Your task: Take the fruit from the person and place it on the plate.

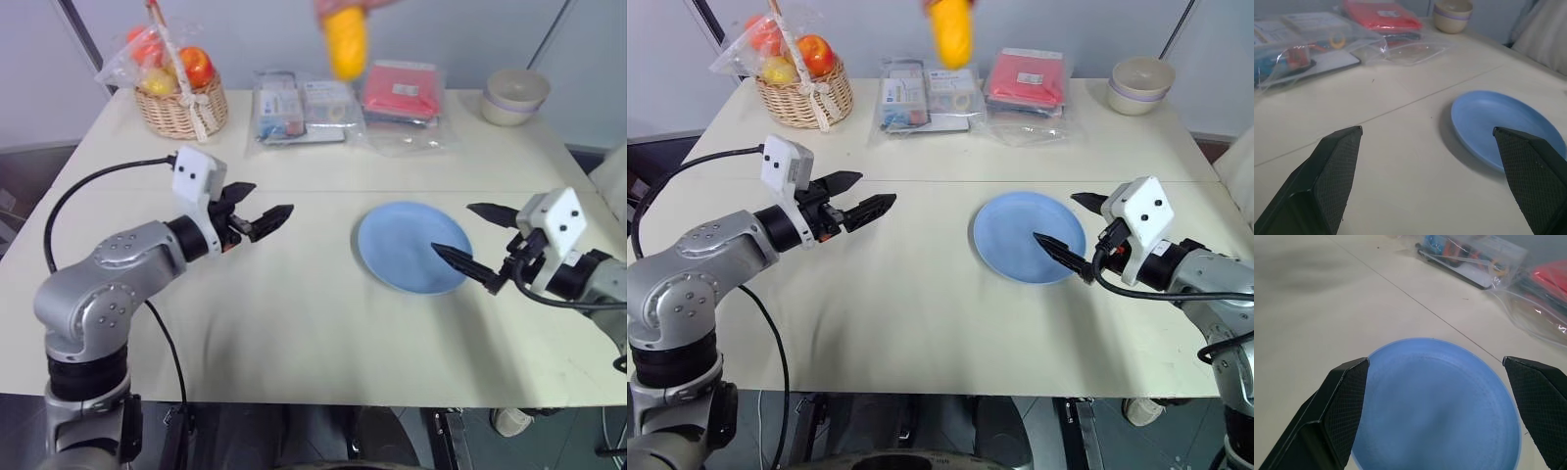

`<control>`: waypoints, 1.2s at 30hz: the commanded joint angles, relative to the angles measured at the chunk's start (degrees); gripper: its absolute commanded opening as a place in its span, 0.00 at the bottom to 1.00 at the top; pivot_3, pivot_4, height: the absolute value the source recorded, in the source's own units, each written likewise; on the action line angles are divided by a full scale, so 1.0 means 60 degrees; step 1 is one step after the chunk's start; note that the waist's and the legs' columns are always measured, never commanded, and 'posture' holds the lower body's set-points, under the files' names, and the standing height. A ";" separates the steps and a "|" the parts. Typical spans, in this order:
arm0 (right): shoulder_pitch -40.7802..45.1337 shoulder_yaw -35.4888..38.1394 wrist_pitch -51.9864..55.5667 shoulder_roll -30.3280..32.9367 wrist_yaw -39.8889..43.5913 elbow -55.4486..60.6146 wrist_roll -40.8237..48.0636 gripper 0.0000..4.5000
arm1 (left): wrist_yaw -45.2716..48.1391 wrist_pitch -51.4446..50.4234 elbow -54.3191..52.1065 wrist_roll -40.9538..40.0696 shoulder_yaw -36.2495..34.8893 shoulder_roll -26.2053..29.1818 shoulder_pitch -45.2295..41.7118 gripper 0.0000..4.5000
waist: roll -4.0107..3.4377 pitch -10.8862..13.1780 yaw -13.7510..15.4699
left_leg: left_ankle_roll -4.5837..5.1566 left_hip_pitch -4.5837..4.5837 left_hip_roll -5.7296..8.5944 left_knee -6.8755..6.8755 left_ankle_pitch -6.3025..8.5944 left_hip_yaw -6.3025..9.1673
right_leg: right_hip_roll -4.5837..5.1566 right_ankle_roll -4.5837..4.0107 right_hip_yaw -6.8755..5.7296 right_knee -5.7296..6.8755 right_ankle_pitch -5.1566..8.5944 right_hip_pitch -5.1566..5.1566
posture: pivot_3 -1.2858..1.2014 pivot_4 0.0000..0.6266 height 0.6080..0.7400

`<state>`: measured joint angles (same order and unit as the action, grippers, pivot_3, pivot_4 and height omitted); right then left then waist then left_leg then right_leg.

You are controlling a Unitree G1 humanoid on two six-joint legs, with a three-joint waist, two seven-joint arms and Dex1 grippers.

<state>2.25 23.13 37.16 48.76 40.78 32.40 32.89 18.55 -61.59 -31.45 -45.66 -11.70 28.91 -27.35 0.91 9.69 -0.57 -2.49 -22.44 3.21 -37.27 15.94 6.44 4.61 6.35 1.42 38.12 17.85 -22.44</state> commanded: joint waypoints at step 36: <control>0.0178 0.0233 -0.0114 0.0011 -0.0300 0.0448 0.0056 1.00 | -0.0150 0.5726 0.6270 0.3248 0.0695 -0.2656 -0.4268 0.99 | 0.0005 0.0003 0.0005 | -0.0037 -0.0002 0.0006 -0.0003 -0.0022 -0.0003 | 0.0001 0.0001 -0.0004 -0.0002 0.0000 -0.0001 | 0.52 0.24 1.00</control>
<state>3.23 22.94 37.15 48.71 39.31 33.41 32.82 16.95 -28.90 6.62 -26.60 -7.46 13.01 -50.85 0.94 9.70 -0.54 -2.71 -22.45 3.24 -37.29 15.81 6.43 4.62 6.36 1.40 38.11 17.85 -22.44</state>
